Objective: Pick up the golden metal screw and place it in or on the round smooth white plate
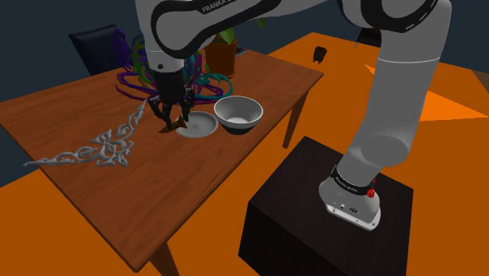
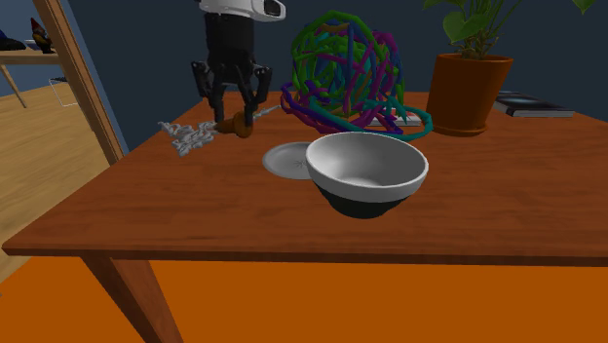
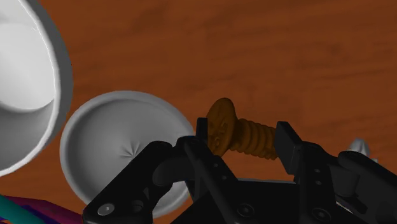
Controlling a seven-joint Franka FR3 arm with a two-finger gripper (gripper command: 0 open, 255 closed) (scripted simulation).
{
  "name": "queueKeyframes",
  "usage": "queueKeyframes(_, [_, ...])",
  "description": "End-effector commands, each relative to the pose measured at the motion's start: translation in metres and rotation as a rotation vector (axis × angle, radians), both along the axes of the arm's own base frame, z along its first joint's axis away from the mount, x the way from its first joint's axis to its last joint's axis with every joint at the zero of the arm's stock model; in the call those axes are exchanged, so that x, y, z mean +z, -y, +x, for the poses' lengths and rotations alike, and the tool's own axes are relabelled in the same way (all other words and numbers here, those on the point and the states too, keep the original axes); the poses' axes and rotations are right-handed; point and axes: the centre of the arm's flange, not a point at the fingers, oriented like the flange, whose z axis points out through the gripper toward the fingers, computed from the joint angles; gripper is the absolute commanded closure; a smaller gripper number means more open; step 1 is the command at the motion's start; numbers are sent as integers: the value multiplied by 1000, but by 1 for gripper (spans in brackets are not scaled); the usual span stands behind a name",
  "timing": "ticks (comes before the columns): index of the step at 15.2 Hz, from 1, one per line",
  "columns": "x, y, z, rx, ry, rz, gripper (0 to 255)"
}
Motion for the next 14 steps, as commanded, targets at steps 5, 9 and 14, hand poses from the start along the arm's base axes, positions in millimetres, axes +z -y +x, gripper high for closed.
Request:
queueKeyframes(5, [4,73,29,1,0,1,255])
queueKeyframes(9, [7,133,51,1,0,1,255])
queueKeyframes(14, [-20,133,51,1,0,1,255])
